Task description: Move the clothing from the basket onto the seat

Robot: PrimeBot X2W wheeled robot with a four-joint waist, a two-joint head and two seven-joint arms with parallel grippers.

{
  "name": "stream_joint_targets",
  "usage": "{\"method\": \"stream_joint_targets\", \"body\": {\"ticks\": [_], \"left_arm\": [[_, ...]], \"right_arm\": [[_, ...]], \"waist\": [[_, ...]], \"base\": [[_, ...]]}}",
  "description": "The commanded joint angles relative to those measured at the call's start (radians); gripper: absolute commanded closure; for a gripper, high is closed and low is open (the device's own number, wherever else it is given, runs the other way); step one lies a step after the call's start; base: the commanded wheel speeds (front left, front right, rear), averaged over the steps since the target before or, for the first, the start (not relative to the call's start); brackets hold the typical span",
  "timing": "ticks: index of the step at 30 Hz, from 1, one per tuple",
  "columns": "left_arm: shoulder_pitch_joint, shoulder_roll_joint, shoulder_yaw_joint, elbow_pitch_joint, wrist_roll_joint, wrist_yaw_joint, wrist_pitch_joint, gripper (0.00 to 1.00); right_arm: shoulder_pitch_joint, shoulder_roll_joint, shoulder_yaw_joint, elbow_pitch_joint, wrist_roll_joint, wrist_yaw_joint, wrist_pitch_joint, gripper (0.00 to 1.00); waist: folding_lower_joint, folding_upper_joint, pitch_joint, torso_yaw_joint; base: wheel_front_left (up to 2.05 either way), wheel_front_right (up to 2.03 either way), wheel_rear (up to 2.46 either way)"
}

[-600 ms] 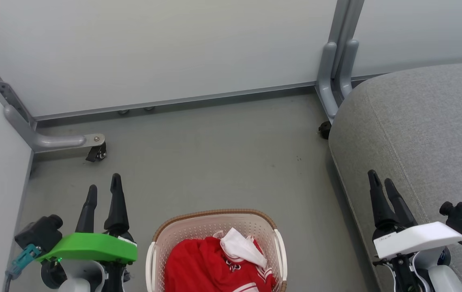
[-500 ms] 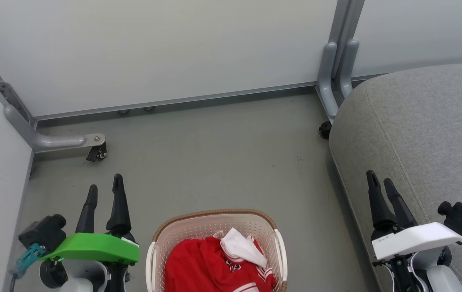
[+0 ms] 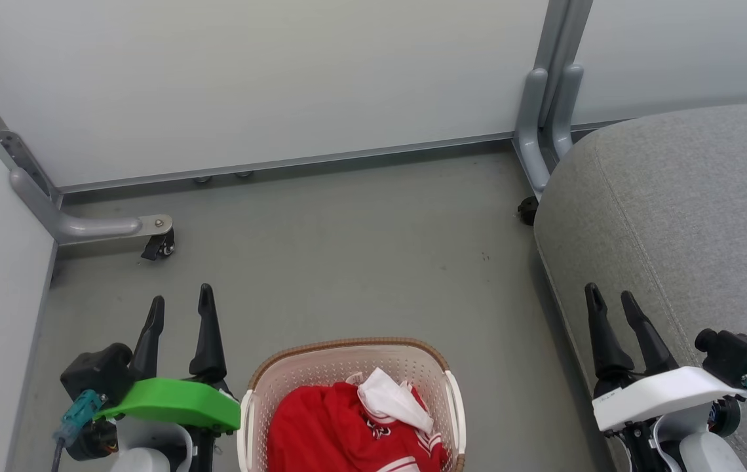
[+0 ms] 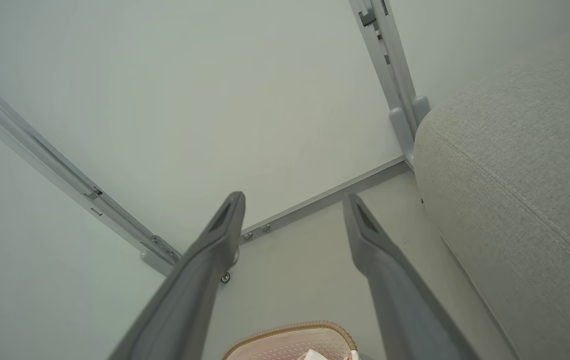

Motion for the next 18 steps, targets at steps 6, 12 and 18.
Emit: {"method": "stream_joint_targets", "body": {"ticks": [6,12,18], "left_arm": [[-0.024,0.012,-0.012,0.002,0.088,0.01,-0.023,0.0],[-0.025,0.012,-0.019,0.003,0.14,0.018,-0.036,0.0],[-0.024,0.012,-0.026,-0.002,0.186,0.023,-0.051,0.0]], "right_arm": [[0.001,-0.007,0.013,-0.003,-0.081,0.0,-0.023,0.0],[0.0,-0.008,0.023,-0.009,-0.142,0.0,-0.036,0.0],[-0.001,-0.008,0.026,-0.015,-0.198,0.0,-0.05,0.0]], "waist": [[0.0,0.0069,0.0,0.002],[0.0,0.0074,-0.001,0.004],[0.0,0.0079,-0.001,0.007]], "base": [[0.0,0.0,0.0],[0.0,0.0,0.0],[0.0,0.0,0.0]]}}
